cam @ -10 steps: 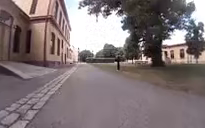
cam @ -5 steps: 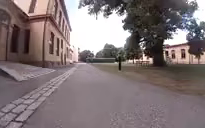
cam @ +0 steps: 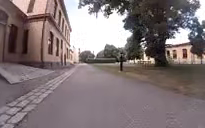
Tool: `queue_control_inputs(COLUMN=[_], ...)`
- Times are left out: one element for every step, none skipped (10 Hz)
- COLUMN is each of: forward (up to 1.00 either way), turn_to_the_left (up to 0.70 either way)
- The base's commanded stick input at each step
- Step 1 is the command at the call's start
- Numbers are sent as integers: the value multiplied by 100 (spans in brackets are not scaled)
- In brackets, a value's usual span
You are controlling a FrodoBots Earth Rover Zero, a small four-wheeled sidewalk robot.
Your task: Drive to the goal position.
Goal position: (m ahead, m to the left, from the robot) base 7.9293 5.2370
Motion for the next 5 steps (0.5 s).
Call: queue_control_inputs(forward=[85, 85, 85, 85, 85], turn_to_the_left=[3, 17, 35, 35, 35])
